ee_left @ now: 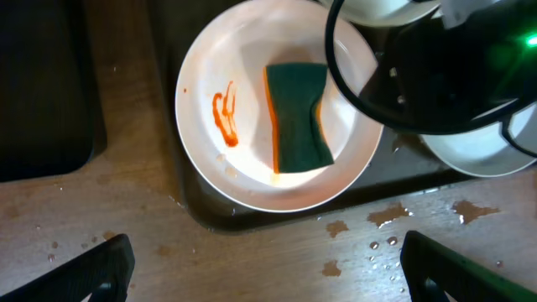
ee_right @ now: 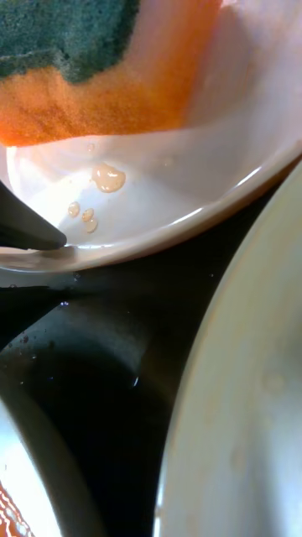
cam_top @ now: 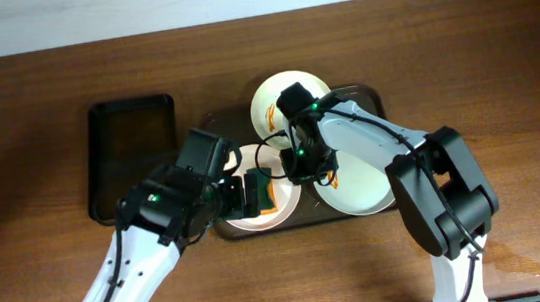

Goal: Clean dirty plates on tray and stack at the side

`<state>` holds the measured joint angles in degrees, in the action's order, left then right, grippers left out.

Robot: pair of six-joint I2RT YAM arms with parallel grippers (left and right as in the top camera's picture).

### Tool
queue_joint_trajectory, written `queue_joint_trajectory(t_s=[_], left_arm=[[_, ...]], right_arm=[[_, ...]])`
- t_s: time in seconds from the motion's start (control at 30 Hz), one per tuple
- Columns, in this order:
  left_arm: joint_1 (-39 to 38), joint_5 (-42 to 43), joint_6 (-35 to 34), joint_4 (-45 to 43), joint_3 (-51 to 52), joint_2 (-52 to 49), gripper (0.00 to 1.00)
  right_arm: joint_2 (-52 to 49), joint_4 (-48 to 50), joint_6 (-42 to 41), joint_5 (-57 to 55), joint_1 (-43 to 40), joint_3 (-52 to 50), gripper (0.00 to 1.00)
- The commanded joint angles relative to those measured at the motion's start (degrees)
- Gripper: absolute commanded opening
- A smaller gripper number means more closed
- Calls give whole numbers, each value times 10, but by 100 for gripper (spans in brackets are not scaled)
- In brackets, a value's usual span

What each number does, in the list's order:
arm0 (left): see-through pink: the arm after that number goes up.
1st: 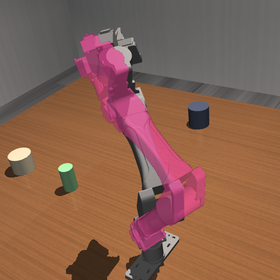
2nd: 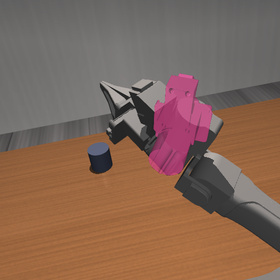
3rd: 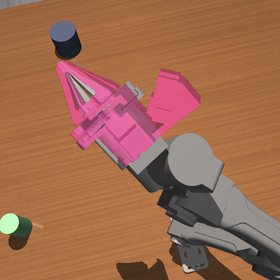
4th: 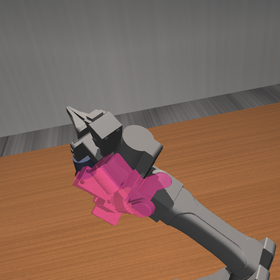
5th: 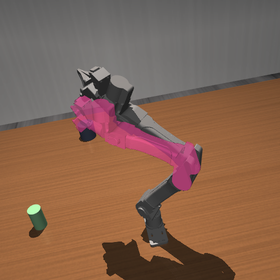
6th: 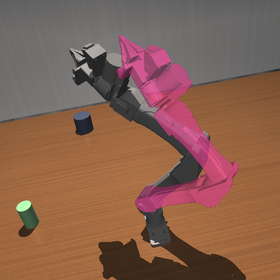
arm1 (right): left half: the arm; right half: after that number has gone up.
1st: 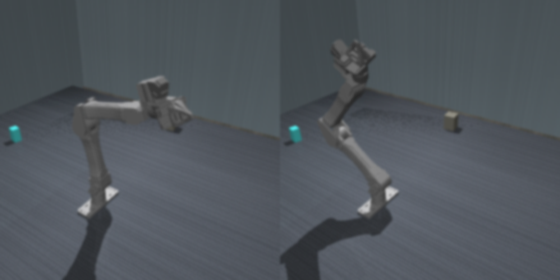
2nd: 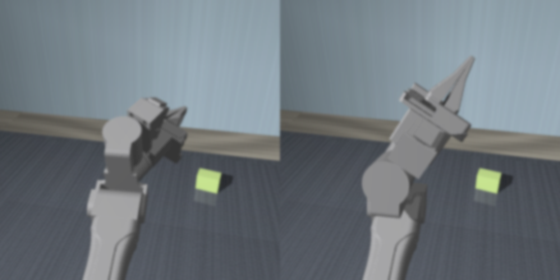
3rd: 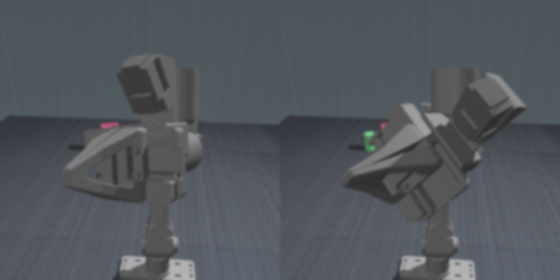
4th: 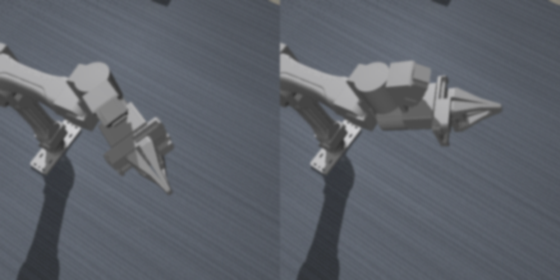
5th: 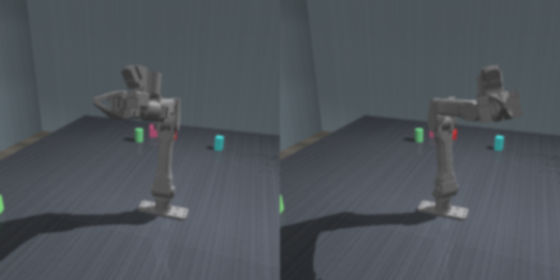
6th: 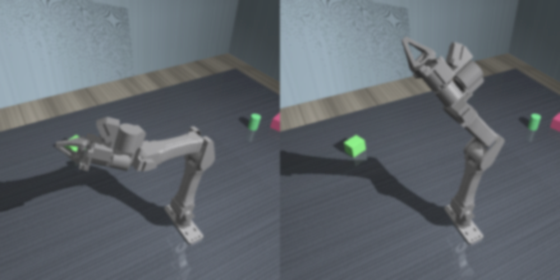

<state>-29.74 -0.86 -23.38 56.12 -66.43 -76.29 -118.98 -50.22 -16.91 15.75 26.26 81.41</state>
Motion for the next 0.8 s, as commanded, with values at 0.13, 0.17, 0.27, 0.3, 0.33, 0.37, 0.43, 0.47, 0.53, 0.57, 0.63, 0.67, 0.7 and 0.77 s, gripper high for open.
queue_joint_trajectory(t_s=[0.13, 0.17, 0.27, 0.3, 0.33, 0.37, 0.43, 0.47, 0.53, 0.57, 0.63, 0.67, 0.7, 0.77], left_arm=[[104, 219, 109, -52, -2, -153, 84], [120, 219, 109, -61, -2, -169, 79], [95, 205, 108, -108, -2, -224, 69], [92, 200, 105, -124, -2, -247, 69], [92, 202, 97, -133, -2, -262, 70], [92, 212, 95, -147, -2, -280, 70], [91, 226, 96, -165, -2, -288, 70], [91, 226, 96, -171, -2, -288, 71], [89, 225, 96, -188, -1, -288, 69], [84, 225, 96, -199, 0, -289, 69], [62, 221, 96, -210, 0, -300, 68], [53, 203, 95, -213, 0, -309, 66], [48, 192, 93, -215, 0, -322, 66], [48, 191, 87, -219, 0, -335, 51]], right_arm=[[-7, 2, 1, 1, 3, -14, 11], [-7, 6, 1, 1, 3, -14, 11], [-7, 10, 1, 1, 3, -14, 11], [-7, 8, 1, 1, 4, -14, 11], [-7, 8, 1, 1, 3, -14, 11], [-7, 11, 1, 1, 3, -14, 11], [-7, 15, 1, 1, 3, -14, 11], [-7, 15, 1, 1, 3, -14, 11], [-7, 17, 1, 1, 3, -14, 11], [-7, 17, 1, 1, 3, -14, 11], [-7, 21, 1, 1, 3, -14, 11], [-7, 21, 1, 1, 3, -14, 11], [-7, 21, 1, 1, 3, -14, 11], [-7, 21, 1, 1, 3, -14, 11]])
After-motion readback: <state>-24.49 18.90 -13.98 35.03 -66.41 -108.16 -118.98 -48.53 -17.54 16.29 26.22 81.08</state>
